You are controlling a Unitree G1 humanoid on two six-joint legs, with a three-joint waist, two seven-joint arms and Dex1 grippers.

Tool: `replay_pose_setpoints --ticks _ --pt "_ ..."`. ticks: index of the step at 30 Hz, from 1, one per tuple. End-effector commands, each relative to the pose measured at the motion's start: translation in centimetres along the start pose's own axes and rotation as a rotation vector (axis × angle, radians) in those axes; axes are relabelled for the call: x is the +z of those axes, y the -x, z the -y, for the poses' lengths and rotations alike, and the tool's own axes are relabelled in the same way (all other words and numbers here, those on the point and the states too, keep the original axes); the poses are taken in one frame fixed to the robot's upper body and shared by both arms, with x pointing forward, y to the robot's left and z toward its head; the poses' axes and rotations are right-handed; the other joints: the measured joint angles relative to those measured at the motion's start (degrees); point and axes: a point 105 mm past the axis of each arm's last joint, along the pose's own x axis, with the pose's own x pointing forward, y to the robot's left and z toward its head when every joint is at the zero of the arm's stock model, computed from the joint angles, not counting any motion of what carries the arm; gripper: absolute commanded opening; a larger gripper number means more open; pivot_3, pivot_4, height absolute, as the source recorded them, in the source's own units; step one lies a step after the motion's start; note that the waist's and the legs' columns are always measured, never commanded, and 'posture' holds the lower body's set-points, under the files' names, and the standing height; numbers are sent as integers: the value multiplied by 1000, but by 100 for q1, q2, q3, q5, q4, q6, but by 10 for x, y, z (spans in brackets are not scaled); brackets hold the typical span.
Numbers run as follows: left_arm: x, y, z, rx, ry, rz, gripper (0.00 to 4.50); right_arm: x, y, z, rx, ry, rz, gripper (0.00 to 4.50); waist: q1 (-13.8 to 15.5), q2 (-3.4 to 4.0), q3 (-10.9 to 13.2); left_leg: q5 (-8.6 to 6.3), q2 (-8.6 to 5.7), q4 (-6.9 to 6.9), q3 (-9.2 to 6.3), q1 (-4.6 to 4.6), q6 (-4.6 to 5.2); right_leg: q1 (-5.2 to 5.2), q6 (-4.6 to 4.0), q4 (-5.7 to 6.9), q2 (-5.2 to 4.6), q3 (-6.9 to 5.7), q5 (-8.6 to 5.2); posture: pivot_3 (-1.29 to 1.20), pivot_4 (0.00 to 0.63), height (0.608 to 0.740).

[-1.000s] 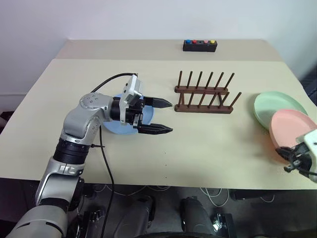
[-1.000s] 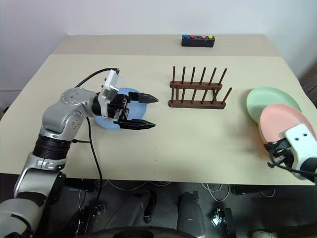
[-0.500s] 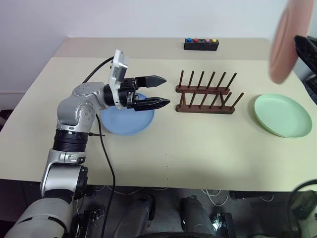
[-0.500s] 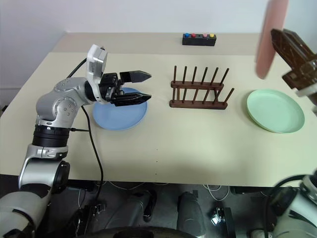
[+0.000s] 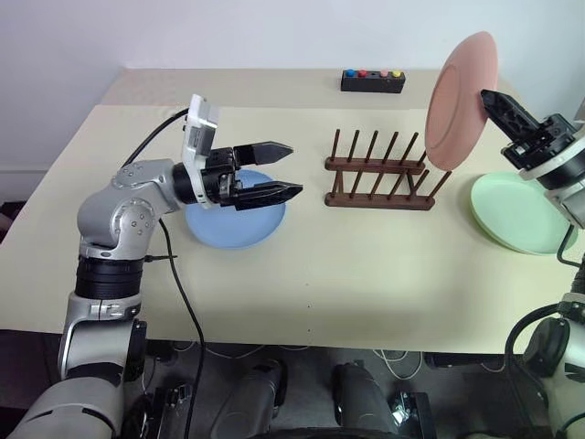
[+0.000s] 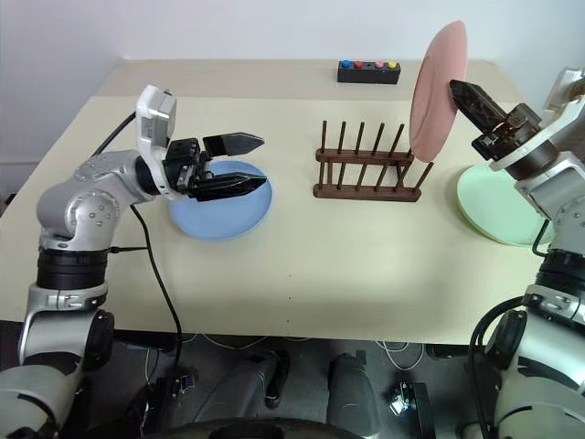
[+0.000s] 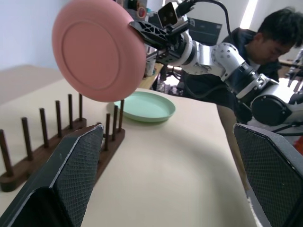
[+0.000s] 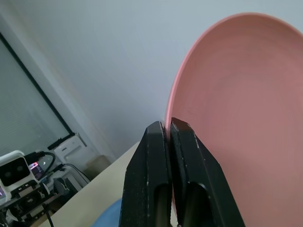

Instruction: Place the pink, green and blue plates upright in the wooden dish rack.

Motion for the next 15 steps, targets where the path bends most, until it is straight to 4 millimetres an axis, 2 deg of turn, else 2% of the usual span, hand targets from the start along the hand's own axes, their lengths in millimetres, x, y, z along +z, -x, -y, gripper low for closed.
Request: replay_pose_setpoints --ticks 1,6,12,15 --pt "8 4 8 -8 -32 19 4500 12 -4 -7 55 28 6 59 -4 0 0 0 0 0 0 0 0 0 0 0 0 0 0 0 150 740" --pt "7 5 9 -6 -35 7 4500 4 0 4 22 -27 -33 59 -20 1 0 0 1 0 0 0 -1 -1 -2 0 1 1 2 0 150 740" --pt "6 4 9 -11 -30 7 4500 0 3 2 20 -48 -45 59 -16 4 0 0 1 -1 1 0 -1 -1 -2 -1 1 3 2 0 150 740" --pt "5 0 9 -26 -28 1 4500 -11 7 9 -34 -41 -86 59 -13 3 -1 -1 1 -1 0 0 -1 -1 -2 -1 1 3 2 0 150 740"
